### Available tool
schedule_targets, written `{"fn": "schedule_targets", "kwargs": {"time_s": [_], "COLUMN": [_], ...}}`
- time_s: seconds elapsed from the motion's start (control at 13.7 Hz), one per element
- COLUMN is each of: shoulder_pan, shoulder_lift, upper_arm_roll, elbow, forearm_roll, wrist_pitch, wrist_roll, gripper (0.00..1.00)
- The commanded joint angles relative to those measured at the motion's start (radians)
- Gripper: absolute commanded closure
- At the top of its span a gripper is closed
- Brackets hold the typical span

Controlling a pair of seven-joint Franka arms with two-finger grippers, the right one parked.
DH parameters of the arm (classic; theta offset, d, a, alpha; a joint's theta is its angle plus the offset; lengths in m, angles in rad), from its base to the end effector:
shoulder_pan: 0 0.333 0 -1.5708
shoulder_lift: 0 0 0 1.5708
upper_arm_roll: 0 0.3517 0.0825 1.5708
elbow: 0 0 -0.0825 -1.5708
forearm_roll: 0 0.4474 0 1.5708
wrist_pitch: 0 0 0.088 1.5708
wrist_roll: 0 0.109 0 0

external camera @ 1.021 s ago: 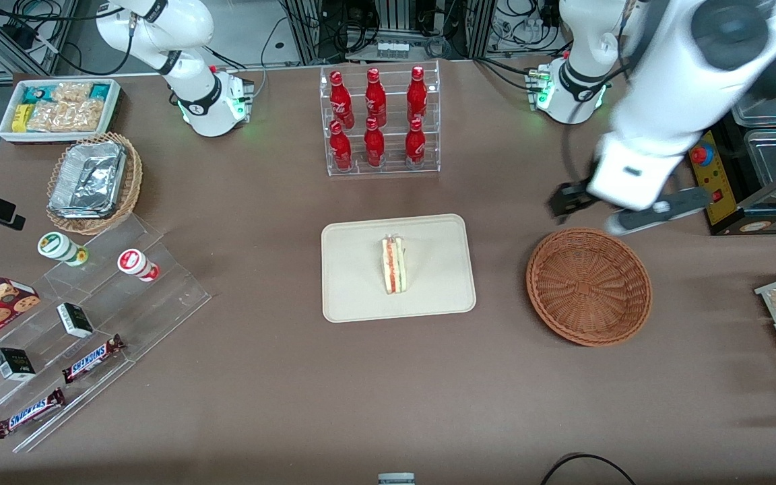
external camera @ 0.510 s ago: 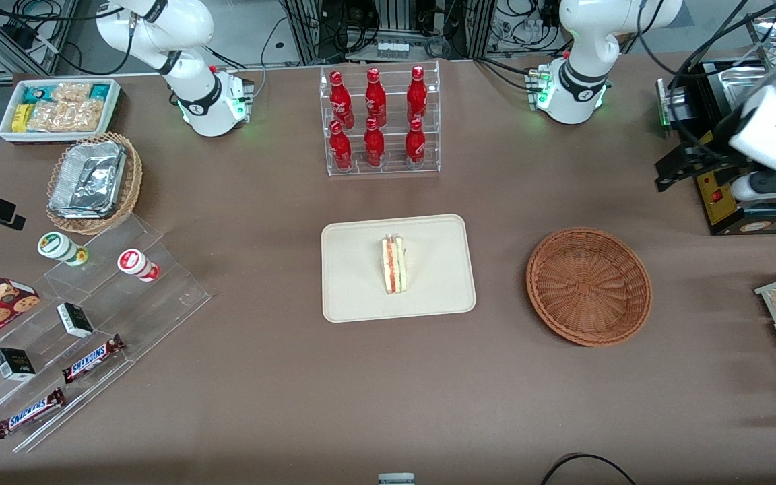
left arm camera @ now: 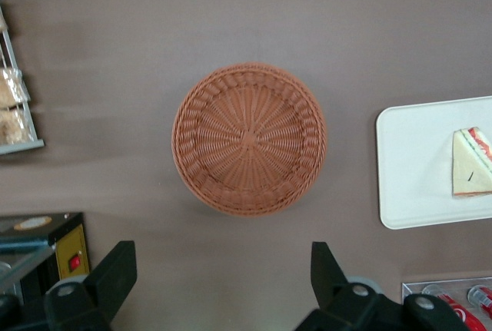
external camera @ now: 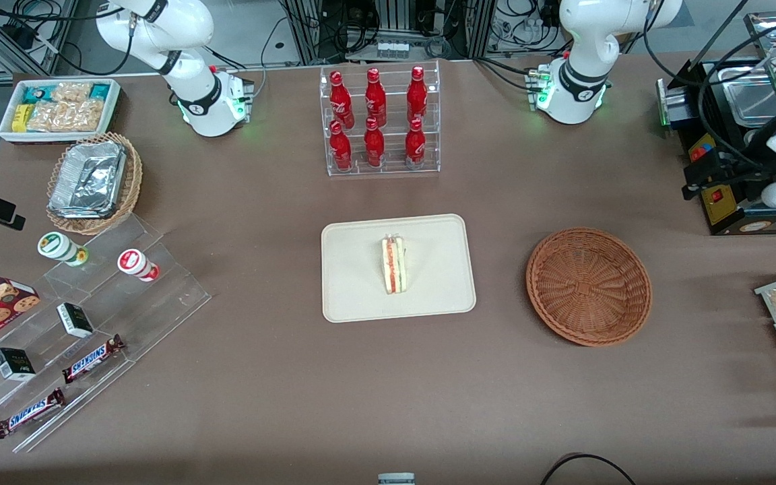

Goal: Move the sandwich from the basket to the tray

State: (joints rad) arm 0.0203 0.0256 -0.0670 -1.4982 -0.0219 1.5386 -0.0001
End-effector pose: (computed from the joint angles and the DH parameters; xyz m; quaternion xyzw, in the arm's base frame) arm 0.6233 -0.0310 0.6783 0.9996 -0.0237 0.0072 0.0120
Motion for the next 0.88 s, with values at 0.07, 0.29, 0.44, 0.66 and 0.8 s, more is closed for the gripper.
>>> {"fn": "schedule_targets", "kwargs": {"time_s": [0.07,0.29,0.44,0.66,0.8], "shoulder_pan": [-0.029,-0.042,-0.043,-0.052,-0.052], "shoulder_lift": [0.063,0.06,0.037,-0.002,-0.039], "upper_arm_roll": [0.035,0.05,0.065,0.07,0.07], "elbow": [0.105,0.105,0.089,0.04,-0.01], "forearm_roll": [0.008,0.008,0.011,0.016,0.016], "wrist_pitch": [-0.041,-0.044,-0.093,-0.097,-0.075], "wrist_roll": [0.026,0.025,0.026,0.026,0.028], "gripper": [0.0,0.0,0.0,0.0,0.0]}}
